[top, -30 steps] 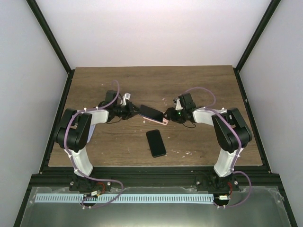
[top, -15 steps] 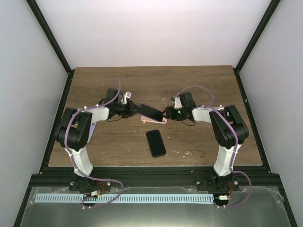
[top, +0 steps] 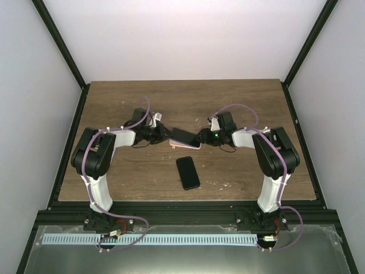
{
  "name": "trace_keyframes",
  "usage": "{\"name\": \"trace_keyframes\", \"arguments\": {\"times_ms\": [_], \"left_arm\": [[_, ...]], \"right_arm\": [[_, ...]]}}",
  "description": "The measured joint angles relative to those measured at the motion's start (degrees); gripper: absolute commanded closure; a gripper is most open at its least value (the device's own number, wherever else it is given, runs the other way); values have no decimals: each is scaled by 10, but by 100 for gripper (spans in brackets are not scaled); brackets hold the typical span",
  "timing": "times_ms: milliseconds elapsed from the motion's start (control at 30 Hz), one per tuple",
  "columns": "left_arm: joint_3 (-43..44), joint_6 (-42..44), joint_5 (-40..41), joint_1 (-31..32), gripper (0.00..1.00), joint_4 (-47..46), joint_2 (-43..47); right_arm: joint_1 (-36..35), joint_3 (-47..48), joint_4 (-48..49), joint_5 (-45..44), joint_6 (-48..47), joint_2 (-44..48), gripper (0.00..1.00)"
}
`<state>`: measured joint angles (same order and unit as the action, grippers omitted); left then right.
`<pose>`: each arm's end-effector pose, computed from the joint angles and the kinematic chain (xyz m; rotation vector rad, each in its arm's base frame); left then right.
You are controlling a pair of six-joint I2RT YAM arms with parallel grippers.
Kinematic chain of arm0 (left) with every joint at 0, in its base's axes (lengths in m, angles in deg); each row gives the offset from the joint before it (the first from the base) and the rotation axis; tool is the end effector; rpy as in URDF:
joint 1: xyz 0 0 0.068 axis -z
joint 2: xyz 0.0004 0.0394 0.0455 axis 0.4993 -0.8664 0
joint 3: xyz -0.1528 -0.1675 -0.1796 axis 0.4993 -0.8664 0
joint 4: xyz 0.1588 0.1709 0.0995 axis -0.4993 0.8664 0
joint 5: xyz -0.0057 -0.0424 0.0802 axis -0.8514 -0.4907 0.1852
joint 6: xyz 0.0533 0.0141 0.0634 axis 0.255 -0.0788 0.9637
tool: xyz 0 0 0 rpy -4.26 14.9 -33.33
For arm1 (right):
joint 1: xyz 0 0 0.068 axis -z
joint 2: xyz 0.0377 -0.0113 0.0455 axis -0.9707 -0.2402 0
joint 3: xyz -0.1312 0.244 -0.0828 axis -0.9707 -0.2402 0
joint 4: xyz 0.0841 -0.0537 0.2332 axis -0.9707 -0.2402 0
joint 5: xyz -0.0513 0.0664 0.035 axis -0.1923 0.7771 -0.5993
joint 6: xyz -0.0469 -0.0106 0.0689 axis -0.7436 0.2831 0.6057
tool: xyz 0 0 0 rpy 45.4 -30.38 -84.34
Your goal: Put the phone into the phone case
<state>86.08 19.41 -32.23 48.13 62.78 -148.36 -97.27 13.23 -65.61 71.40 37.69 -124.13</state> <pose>0.3551 -0.1699 0.1375 -0.1247 2.5300 -1.3740 0.3436 0.1733 0.1266 -0.0963 2.5444 1.0179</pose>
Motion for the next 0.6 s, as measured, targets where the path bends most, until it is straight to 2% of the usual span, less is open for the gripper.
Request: {"name": "trace_keyframes", "arguments": {"times_ms": [167,467,600], "left_arm": [[0,2,24,7,82,8,-9],[7,23,63,23,61,65,-14],[26,41,86,30,55,106,-6]], "right_arm": [[0,0,0,1,1,-1,51],[0,-3,11,15,12,-1,52],[-2,-11,12,19,12,0,52]]}}
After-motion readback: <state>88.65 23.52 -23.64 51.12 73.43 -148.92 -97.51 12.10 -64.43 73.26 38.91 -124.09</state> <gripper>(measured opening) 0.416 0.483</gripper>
